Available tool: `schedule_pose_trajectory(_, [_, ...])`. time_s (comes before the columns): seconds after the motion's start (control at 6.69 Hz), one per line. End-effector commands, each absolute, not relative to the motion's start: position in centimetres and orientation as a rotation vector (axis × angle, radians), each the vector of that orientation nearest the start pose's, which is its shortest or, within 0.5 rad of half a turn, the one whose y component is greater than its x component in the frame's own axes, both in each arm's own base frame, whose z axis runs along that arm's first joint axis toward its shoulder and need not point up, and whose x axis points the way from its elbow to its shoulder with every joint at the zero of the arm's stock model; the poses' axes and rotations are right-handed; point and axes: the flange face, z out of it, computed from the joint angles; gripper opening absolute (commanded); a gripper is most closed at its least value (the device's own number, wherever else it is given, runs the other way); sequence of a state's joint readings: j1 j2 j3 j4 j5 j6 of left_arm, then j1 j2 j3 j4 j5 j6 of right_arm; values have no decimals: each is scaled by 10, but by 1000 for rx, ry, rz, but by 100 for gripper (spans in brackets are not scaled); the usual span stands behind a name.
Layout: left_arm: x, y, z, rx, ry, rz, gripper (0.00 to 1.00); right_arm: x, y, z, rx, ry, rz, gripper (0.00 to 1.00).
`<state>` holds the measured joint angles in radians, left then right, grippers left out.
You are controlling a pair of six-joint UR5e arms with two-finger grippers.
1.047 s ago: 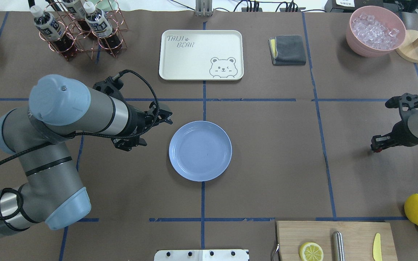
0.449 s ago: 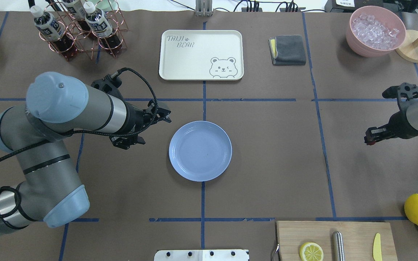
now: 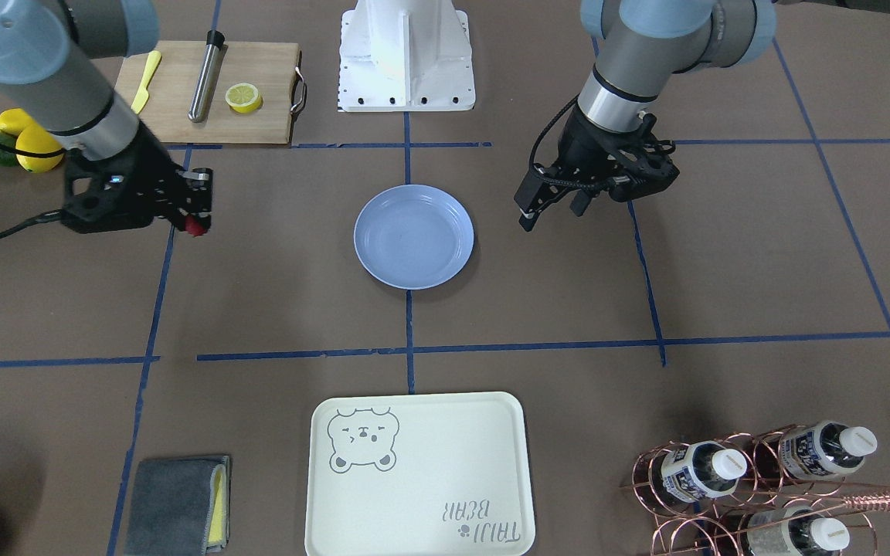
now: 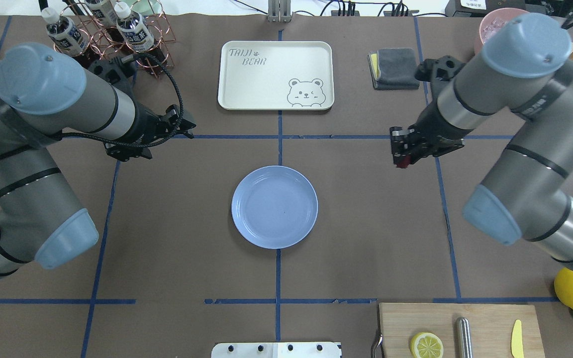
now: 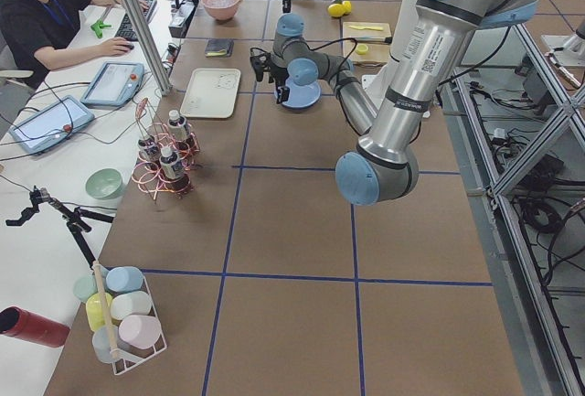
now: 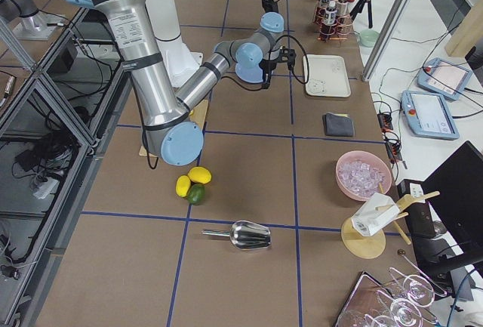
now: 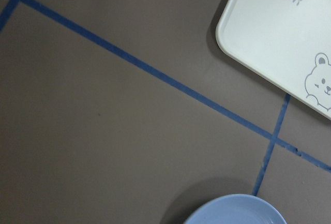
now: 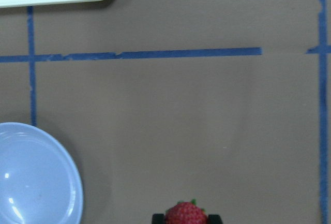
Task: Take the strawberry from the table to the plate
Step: 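Carry the strawberry with the right gripper over the blue plate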
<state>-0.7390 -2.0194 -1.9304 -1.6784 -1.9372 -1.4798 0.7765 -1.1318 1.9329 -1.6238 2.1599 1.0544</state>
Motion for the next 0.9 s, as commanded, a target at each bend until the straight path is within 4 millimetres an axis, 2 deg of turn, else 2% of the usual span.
schedule_pose_trajectory(0.0, [335, -493, 268, 132, 860, -314, 100, -449, -444, 199, -10, -920, 49, 0])
schedule_pose_trajectory(0.15, [318, -500, 286, 162, 825, -266, 100, -490, -439, 181, -7, -905, 42, 0])
schedule_pose_trajectory(0.3, [294, -507, 309, 192, 778, -209, 100, -539, -427, 172, 0, -867, 26, 0])
schedule_pose_trajectory(0.45, [272, -504, 327, 205, 747, -163, 100, -584, -418, 162, 19, -829, 9, 0])
schedule_pose_trajectory(0.6, [246, -505, 346, 226, 712, -126, 100, -611, -412, 161, 11, -824, 11, 0])
schedule_pose_trajectory(0.75, [229, -508, 359, 236, 688, -110, 100, -633, -413, 176, 12, -813, 15, 0])
